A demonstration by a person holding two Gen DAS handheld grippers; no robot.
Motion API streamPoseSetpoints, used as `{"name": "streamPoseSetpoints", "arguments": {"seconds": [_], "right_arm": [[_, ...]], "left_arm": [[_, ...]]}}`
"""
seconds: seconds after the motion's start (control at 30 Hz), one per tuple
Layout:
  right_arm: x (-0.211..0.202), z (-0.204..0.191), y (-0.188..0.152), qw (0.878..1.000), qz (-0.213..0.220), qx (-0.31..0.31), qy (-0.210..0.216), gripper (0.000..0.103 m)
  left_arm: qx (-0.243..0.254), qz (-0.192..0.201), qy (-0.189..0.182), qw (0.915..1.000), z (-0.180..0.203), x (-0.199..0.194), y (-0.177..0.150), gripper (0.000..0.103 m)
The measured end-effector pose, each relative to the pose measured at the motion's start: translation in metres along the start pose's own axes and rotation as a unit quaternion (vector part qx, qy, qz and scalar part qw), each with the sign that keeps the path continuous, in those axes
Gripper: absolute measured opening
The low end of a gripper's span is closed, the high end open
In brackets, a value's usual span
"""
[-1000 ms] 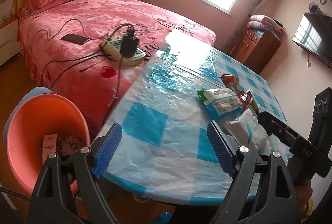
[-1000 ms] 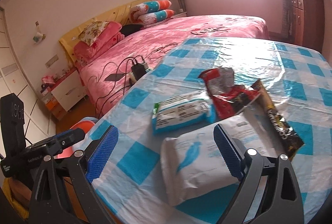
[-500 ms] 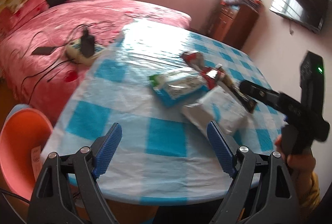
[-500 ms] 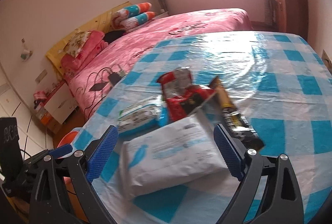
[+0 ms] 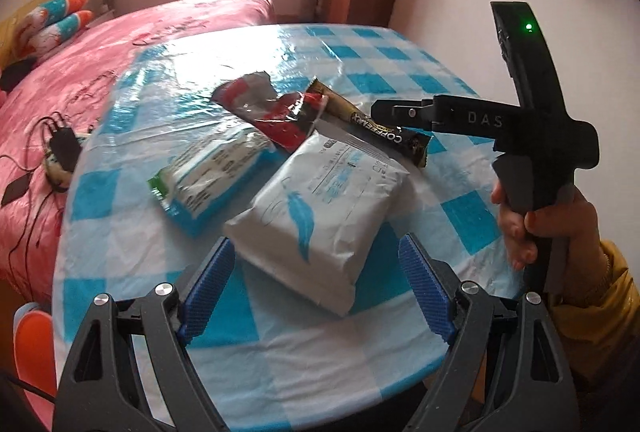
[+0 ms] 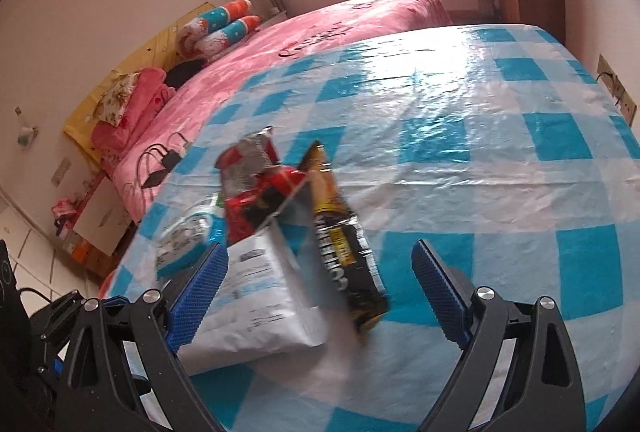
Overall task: Collect trash
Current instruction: 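Close the left tool on the white feather-print wipes pack while the right tool grasps the COFFEEMIX stick, then lift the wipes pack and coffee stick and carry both over the orange bucket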
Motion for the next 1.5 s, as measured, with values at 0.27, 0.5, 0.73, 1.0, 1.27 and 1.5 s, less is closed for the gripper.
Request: {"name": "streamPoseSetpoints", "arguments": {"seconds": [0.27, 0.5, 0.73, 1.0, 1.27, 1.5], "right_arm": [[0.014, 0.007, 0.004, 1.000, -0.017, -0.010, -0.003, 0.070], [0.024, 0.002, 0.005, 0.999, -0.026, -0.028, -0.012, 0.057], [0.030, -0.002, 0.007, 0.999, -0.027, -0.042, -0.020, 0.055], [0.036, -0.006, 0.009, 0.997, -0.027, -0.060, -0.037, 0.041], [0.040, -0.011, 0.007, 0.996, -0.031, -0.074, -0.048, 0.031], [0.040, -0.011, 0.006, 0.995, -0.032, -0.081, -0.054, 0.030]], "left_arm": [[0.023, -0.033, 0.003, 0.9992, -0.002, 0.032, 0.014, 0.085], [0.054, -0.047, -0.003, 0.9975, 0.001, 0.046, 0.023, 0.088], [0.076, -0.051, -0.005, 0.9958, 0.007, 0.057, 0.023, 0.095], [0.078, -0.054, -0.007, 0.9954, 0.009, 0.068, 0.024, 0.097], [0.072, -0.041, 0.003, 0.9965, 0.012, 0.077, 0.026, 0.098], [0.061, -0.020, 0.014, 0.9978, 0.013, 0.072, 0.024, 0.093]]}}
Point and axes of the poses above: each gripper's, at about its wrist camera, not at the fingertips, and x roughly the way its jaws point, z to its right, y to its top, the point moved 7 cm from there along x, roughly the way its jaws point, and after that the axes turned 3 degrees about x, right-handed, at the moved point
